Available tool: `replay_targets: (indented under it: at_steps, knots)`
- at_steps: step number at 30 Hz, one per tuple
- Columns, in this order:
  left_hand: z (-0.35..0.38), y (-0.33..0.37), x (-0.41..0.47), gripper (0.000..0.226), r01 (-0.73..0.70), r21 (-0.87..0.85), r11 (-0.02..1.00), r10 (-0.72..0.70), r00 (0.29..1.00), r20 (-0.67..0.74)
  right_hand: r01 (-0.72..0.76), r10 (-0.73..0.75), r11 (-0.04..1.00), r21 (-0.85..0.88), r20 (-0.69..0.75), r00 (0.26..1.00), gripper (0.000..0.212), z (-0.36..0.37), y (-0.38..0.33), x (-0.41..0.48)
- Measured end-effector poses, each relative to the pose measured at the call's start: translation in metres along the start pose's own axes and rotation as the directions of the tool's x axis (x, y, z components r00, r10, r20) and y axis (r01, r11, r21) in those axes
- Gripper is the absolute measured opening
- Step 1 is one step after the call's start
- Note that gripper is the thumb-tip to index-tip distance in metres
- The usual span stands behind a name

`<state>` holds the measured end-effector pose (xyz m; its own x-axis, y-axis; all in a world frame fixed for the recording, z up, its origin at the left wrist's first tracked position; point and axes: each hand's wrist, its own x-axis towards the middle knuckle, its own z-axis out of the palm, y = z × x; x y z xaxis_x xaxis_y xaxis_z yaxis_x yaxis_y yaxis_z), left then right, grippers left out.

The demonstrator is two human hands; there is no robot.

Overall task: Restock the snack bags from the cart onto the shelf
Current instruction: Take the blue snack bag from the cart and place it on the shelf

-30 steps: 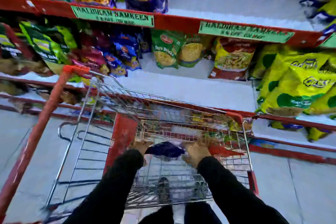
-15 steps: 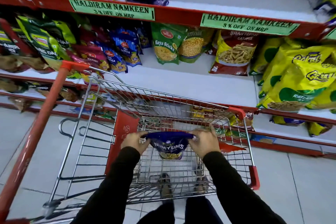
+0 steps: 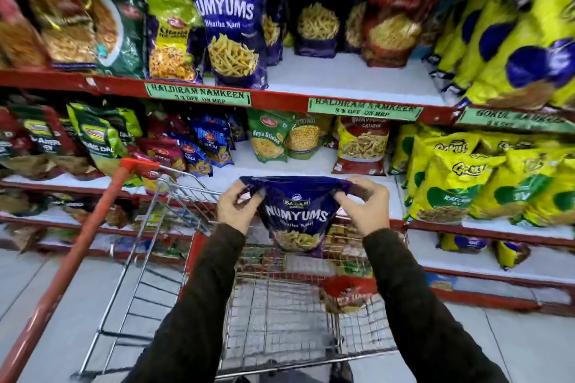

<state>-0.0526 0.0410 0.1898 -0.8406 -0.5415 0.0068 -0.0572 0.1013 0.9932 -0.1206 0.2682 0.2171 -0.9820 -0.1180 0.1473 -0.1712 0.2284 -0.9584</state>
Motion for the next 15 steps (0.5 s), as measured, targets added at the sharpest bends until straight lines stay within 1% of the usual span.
replay_targets:
  at_steps: [2,3,4,6,9,10,11,13,14,15]
  knots:
    - [0.010,0.026,0.013,0.019,-0.007,-0.119,0.993,0.007,1.000,0.000,0.046,-0.041,0.993,0.107,-0.050,0.998,0.017,-0.007,-0.020,0.014]
    - [0.016,0.041,0.018,0.023,-0.001,-0.189,0.982,-0.002,1.000,-0.018,0.073,-0.064,0.986,0.153,-0.063,0.996,0.018,-0.009,-0.028,0.022]
    - [0.023,0.056,0.026,0.031,-0.007,-0.258,0.966,-0.003,0.999,-0.038,0.110,-0.096,0.975,0.195,-0.080,0.992,0.022,-0.012,-0.039,0.032]
    - [0.036,0.087,0.042,0.057,-0.048,-0.370,0.928,0.029,0.998,-0.058,0.167,-0.131,0.947,0.273,-0.143,0.981,0.023,-0.020,-0.061,0.051]
    - [0.057,0.135,0.066,0.071,-0.085,-0.501,0.861,0.040,0.994,-0.100,0.213,-0.134,0.903,0.375,-0.224,0.965,0.015,-0.027,-0.094,0.087]
    - [0.064,0.156,0.070,0.070,-0.098,-0.523,0.847,0.051,0.993,-0.103,0.225,-0.134,0.892,0.392,-0.245,0.960,0.012,-0.030,-0.105,0.099]
    - [0.070,0.169,0.081,0.065,-0.119,-0.529,0.840,0.077,0.992,-0.101,0.237,-0.137,0.877,0.419,-0.255,0.957,0.017,-0.032,-0.117,0.111]
    - [0.081,0.201,0.095,0.045,-0.152,-0.543,0.826,0.113,0.988,-0.104,0.256,-0.145,0.855,0.451,-0.266,0.953,0.021,-0.036,-0.139,0.136]
    - [0.086,0.216,0.103,0.045,-0.160,-0.555,0.816,0.118,0.987,-0.111,0.267,-0.146,0.846,0.461,-0.280,0.949,0.026,-0.039,-0.150,0.149]
    - [0.091,0.227,0.113,0.050,-0.165,-0.556,0.815,0.117,0.986,-0.120,0.271,-0.149,0.840,0.469,-0.281,0.948,0.032,-0.041,-0.158,0.164]
